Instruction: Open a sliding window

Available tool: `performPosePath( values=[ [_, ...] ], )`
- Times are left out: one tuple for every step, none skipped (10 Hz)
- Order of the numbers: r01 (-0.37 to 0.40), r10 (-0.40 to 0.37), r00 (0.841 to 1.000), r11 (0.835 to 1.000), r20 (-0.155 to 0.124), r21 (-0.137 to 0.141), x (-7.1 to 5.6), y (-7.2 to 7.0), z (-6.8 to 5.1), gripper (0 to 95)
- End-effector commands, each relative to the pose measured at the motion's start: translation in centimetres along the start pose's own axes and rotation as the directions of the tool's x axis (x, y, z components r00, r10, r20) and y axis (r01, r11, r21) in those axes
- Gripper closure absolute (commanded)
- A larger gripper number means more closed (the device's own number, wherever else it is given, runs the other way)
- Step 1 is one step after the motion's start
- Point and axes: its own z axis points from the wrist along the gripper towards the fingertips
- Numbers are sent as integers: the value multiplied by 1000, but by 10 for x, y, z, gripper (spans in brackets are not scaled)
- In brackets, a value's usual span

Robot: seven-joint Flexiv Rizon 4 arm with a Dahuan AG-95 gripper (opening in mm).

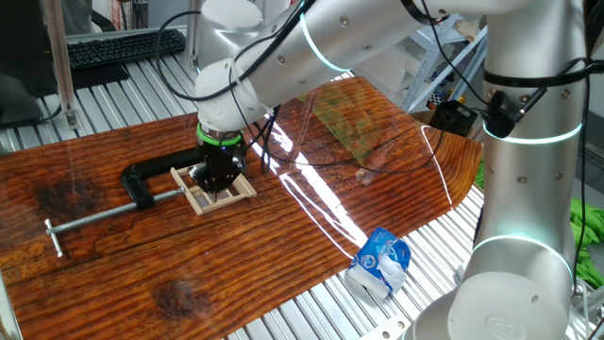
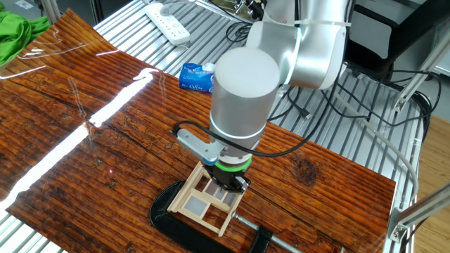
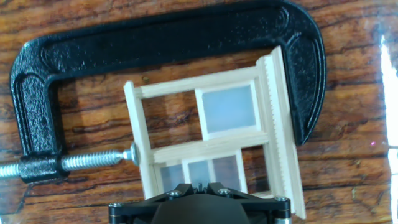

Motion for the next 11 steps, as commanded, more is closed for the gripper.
performPosePath(
  values=[
    [11, -11, 1000, 1000, 8, 1, -3, -4, -2, 950],
    [18, -18, 1000, 1000, 8, 0, -5, -6, -3, 950],
    [27, -27, 1000, 1000, 8, 1, -6, -9, -5, 950],
    [38, -38, 999, 999, 7, 1, -8, -12, -6, 950],
    [48, -48, 999, 999, 6, 1, -11, -16, -8, 950],
    [61, -61, 998, 998, 4, 2, -14, -21, -10, 950],
    [69, -69, 998, 998, 3, 5, -15, -25, -11, 950],
    [76, -76, 997, 997, 4, 8, -17, -28, -11, 950],
    [90, -90, 996, 996, 5, 8, -18, -34, -11, 950],
    [96, -96, 995, 995, 5, 9, -18, -38, -10, 950],
    [98, -98, 995, 995, 6, 9, -18, -39, -10, 950]
  ],
)
